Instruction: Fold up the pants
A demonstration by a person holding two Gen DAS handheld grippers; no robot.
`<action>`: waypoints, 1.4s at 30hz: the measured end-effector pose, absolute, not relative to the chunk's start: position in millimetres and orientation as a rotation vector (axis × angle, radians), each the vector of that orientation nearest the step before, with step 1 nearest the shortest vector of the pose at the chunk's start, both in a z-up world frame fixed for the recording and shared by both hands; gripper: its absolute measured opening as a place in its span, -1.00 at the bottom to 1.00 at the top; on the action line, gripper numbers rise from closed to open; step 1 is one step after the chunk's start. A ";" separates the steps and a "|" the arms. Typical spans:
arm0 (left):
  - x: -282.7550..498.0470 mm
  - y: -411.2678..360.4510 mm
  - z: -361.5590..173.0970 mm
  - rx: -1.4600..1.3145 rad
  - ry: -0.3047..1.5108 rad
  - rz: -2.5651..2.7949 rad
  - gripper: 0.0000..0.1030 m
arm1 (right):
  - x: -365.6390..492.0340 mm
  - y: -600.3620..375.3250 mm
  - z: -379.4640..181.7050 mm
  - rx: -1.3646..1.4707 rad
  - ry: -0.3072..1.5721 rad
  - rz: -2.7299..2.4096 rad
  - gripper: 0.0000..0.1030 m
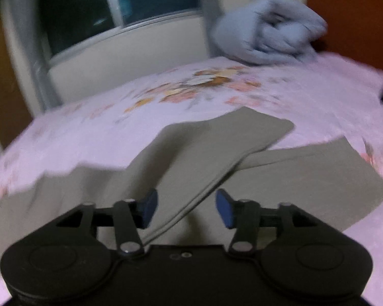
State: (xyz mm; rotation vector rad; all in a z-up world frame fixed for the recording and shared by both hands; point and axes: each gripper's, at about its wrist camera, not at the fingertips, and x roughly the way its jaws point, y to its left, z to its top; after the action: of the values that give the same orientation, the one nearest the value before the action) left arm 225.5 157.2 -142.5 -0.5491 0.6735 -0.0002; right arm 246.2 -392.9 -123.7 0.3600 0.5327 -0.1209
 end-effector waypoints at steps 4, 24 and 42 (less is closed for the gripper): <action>233.8 111.0 -140.2 -0.561 0.665 -0.001 0.33 | 259.3 -436.4 -118.9 0.433 0.509 -0.140 0.01; 287.0 57.5 -151.2 -0.318 0.686 0.102 0.53 | 368.5 -565.4 -182.2 0.769 0.584 -0.175 -0.46; 285.4 47.3 -148.7 -0.320 0.689 0.035 0.55 | 363.0 -570.8 -194.8 0.914 0.596 -0.164 -0.72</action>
State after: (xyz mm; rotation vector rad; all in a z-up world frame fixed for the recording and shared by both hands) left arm 285.4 47.3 -148.7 -0.3200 0.6891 0.0354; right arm 363.0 -570.8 -194.8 0.9142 0.5963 -0.1642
